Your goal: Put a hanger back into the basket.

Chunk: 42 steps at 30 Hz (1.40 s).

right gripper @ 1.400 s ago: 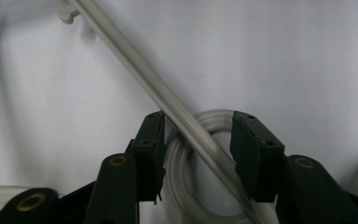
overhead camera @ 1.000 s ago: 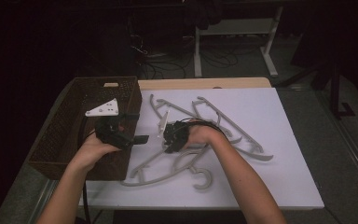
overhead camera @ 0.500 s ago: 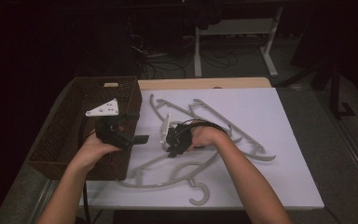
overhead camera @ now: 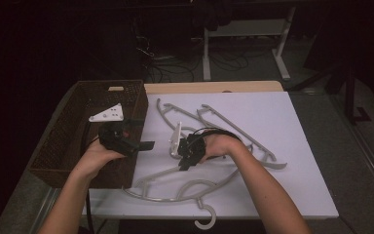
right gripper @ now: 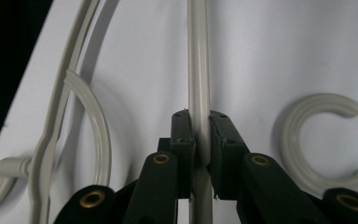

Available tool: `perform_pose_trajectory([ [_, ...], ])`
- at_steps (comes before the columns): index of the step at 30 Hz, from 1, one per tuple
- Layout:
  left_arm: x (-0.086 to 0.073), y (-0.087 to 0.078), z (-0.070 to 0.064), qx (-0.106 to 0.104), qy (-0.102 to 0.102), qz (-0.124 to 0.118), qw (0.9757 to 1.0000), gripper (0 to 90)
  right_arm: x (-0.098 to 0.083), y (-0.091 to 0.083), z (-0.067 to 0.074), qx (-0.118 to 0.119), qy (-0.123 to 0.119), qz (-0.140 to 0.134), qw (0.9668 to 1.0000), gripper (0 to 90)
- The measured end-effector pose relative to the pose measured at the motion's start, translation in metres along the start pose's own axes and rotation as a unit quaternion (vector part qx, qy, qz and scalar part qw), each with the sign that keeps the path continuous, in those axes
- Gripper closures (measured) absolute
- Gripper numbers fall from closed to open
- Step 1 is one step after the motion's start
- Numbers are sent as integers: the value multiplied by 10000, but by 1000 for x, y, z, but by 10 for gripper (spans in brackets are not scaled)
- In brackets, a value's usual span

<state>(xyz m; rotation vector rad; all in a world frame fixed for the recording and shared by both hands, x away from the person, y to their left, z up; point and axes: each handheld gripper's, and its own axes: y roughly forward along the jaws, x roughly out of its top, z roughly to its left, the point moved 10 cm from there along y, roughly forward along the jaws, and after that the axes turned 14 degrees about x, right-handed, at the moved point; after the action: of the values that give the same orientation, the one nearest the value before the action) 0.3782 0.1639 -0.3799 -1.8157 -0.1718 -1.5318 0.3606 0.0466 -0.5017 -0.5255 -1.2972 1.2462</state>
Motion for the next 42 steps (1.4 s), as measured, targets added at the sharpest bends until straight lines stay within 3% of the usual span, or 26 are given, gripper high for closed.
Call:
perform_pose_trajectory([
  [9, -1, 0, 2, 32, -15, 8, 10000, 3, -12, -4, 11, 107, 120, -110, 9998, 805],
  [15, -2, 0, 4, 53, -39, 20, 10000, 3, -25, -19, 15, -70, 299, -383, 9988, 806],
  [19, -2, 1, 3, 43, -41, 17, 10000, 3, -37, -32, 13, -280, 538, -606, 9963, 806],
  [20, -2, 1, 3, 42, -44, 18, 10000, 3, -44, -40, 13, -417, 675, -712, 9943, 806],
  [22, -2, 1, 3, 47, -50, 18, 10000, 3, -46, -43, 13, -445, 733, -747, 9935, 806],
  [23, -2, 1, 3, 43, -44, 20, 10000, 3, -49, -47, 12, -501, 794, -813, 9923, 806],
  [24, -2, 1, 2, 46, -37, 23, 10000, 3, -55, -56, 11, -626, 979, -957, 9886, 806],
  [26, -2, 2, 2, 36, -37, 16, 10000, 3, -58, -60, 10, -682, 1059, -1002, 9870, 807],
  [28, -2, 2, 1, 39, -29, 16, 10000, 3, -66, -69, 7, -810, 1335, -1125, 9813, 807],
  [29, -2, 3, 0, 22, -17, 20, 10000, 3, -73, -76, 4, -918, 1561, -1233, 9757, 807],
  [30, -2, 3, 0, 32, -2, 13, 10000, 3, -78, -80, 1, -995, 1671, -1289, 9724, 807],
  [31, -2, 3, 0, 32, -2, 13, 10000, 3, -78, -80, 1, -995, 1671, -1289, 9724, 807],
  [32, -1, 4, -2, 22, 3, 3, 10000, 3, -87, -88, -4, -1129, 2018, -1454, 9620, 807],
  [33, -1, 4, -2, 22, 3, 3, 10000, 3, -87, -88, -4, -1129, 2018, -1454, 9620, 807],
  [34, -1, 4, -3, 23, 13, 5, 10000, 3, -90, -90, -6, -1173, 2136, -1513, 9580, 807],
  [35, -1, 5, -5, 20, 50, 8, 10000, 3, -98, -96, -13, -1295, 2474, -1638, 9461, 807],
  [36, -1, 5, -5, 20, 50, 8, 10000, 3, -101, -98, -17, -1359, 2632, -1694, 9400, 807],
  [37, 0, 6, -7, 13, 54, 10, 10000, 3, -101, -98, -17, -1359, 2632, -1694, 9400, 807],
  [38, 0, 7, -10, -4, 70, 9, 10000, 3, -107, -102, -25, -1506, 2913, -1825, 9269, 807],
  [39, 0, 7, -10, -4, 70, 9, 10000, 3, -107, -102, -25, -1506, 2913, -1825, 9269, 807],
  [42, -1, 10, -16, -64, 122, 34, 9999, 3, -110, -102, -34, -1495, 3218, -2035, 9125, 807],
])
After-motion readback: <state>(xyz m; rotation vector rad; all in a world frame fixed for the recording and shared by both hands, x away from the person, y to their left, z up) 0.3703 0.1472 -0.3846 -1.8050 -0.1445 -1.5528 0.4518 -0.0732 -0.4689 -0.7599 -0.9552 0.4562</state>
